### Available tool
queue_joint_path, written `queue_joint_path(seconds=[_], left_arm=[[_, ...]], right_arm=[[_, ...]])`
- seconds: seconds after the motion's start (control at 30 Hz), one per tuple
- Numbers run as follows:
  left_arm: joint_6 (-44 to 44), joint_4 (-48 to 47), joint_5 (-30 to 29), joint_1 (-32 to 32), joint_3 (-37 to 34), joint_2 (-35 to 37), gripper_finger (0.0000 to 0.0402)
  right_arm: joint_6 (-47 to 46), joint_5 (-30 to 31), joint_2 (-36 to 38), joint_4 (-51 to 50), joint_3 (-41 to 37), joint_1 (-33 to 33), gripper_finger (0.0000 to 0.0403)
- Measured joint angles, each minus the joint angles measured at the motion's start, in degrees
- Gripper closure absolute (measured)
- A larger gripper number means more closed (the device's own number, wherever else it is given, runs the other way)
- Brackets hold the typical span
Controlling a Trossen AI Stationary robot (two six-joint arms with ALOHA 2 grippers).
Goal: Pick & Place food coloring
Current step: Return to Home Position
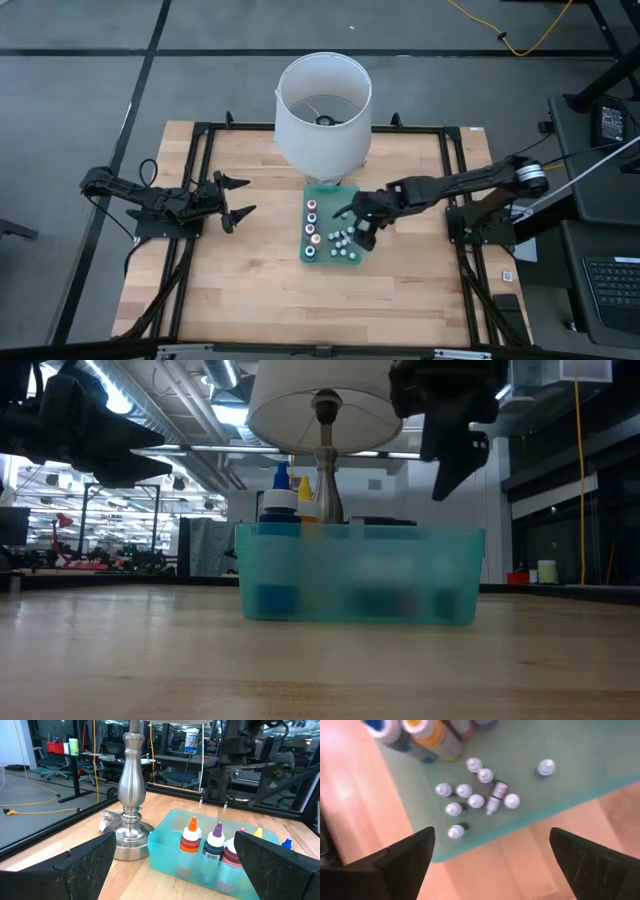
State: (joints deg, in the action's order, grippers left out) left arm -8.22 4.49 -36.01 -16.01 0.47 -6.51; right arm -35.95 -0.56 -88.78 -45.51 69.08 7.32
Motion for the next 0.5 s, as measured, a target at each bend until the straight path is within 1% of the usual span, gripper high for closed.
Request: queue_joint_path(seconds=[0.13,0.23,0.3,0.4,0.5], left_arm=[[0.0,0.0,0.0,0.0,0.0,0.0,0.0002],[0.0,-0.1,0.0,0.0,0.0,0.0,0.0002],[0.0,0.0,0.0,0.0,0.0,0.0,0.0002],[0.0,0.0,0.0,0.0,0.0,0.0,0.0002],[0.0,-0.1,0.0,0.0,0.0,0.0,0.0002]], right_arm=[[-1.8,-3.2,4.6,4.8,-4.8,0.1,0.0013],[-0.6,-5.9,8.5,9.4,-8.4,0.1,0.0005],[-0.4,-6.2,11.5,10.9,-10.6,0.1,0.0005],[-0.7,-4.9,16.6,13.2,-14.8,-0.1,0.0008],[4.1,-2.4,22.7,16.6,-20.4,-1.1,0.0007]])
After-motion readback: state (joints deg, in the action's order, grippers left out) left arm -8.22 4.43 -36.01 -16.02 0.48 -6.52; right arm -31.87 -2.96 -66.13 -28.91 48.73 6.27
